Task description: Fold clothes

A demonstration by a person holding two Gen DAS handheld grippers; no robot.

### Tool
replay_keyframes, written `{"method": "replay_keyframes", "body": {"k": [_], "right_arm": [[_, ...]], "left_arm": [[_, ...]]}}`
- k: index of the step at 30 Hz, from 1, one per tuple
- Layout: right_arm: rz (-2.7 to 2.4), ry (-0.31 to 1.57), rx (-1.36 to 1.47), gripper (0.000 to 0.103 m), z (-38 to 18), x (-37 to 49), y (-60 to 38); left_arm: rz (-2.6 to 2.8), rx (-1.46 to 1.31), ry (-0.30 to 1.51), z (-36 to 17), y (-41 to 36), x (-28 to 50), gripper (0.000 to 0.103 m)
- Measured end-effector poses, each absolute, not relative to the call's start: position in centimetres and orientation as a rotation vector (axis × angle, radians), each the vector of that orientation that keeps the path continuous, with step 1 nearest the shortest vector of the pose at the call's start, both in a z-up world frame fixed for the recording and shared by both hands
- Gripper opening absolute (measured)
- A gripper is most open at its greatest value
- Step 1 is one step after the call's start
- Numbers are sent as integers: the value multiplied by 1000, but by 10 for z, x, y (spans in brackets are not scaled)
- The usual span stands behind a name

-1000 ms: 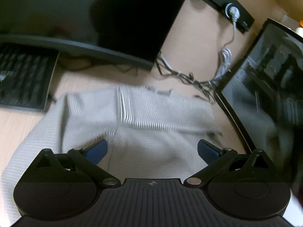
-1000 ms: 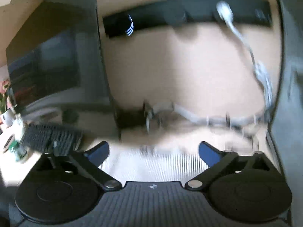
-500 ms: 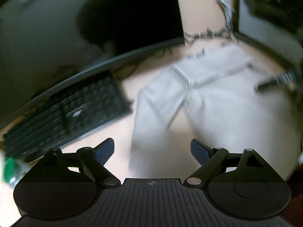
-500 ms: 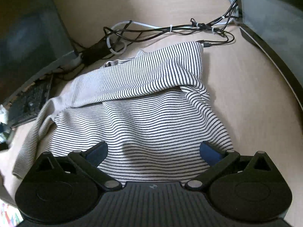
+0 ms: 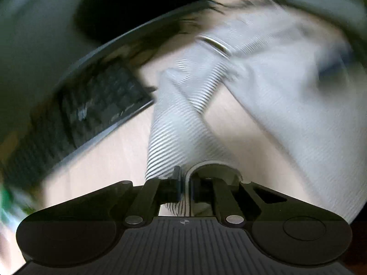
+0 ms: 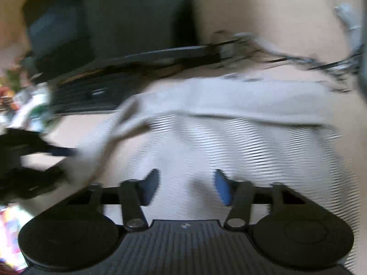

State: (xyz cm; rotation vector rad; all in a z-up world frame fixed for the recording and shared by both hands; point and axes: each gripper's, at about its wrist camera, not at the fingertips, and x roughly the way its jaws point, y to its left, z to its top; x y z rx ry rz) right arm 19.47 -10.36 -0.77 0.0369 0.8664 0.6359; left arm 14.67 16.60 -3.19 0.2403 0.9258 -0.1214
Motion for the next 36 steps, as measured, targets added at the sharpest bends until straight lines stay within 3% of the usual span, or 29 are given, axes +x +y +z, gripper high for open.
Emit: {"method": "replay_keyframes", "body": {"k": [4, 7, 10, 12, 13, 14, 15, 17, 18, 21, 32, 36], "right_arm": [[767, 880, 99, 42, 5, 181, -64], [794, 875, 171, 62, 13, 186, -46], [784, 806, 101, 62, 15, 185, -27], [757, 788, 64, 35, 10, 192, -22], [746, 794, 61, 7, 8, 197, -22], [731, 797, 65, 4, 9, 205, -27], [707, 776, 55, 4, 13, 212, -37], [656, 689, -9, 4, 30, 225, -62], [624, 652, -35, 4, 40, 234, -77], [522, 572, -91, 4, 68, 263, -123], [369, 524, -238, 4, 80, 354, -207], [301, 607, -259, 6, 41, 368, -217]], "left_arm": [[-143, -93, 902, -3, 190, 154, 8], [-190, -219, 857, 17, 193, 152, 8], [-227, -320, 841, 24, 191, 156, 8], [-236, -354, 806, 31, 185, 159, 13], [-240, -370, 787, 34, 183, 160, 18], [-245, -383, 758, 38, 181, 161, 28], [-250, -396, 730, 42, 180, 161, 47], [-259, -408, 684, 48, 178, 163, 73], [-262, -408, 668, 50, 176, 165, 79], [-265, -416, 670, 44, 164, 179, 81], [-337, -329, 730, 15, 82, 239, 95], [-324, -291, 758, 4, 71, 263, 95]]}}
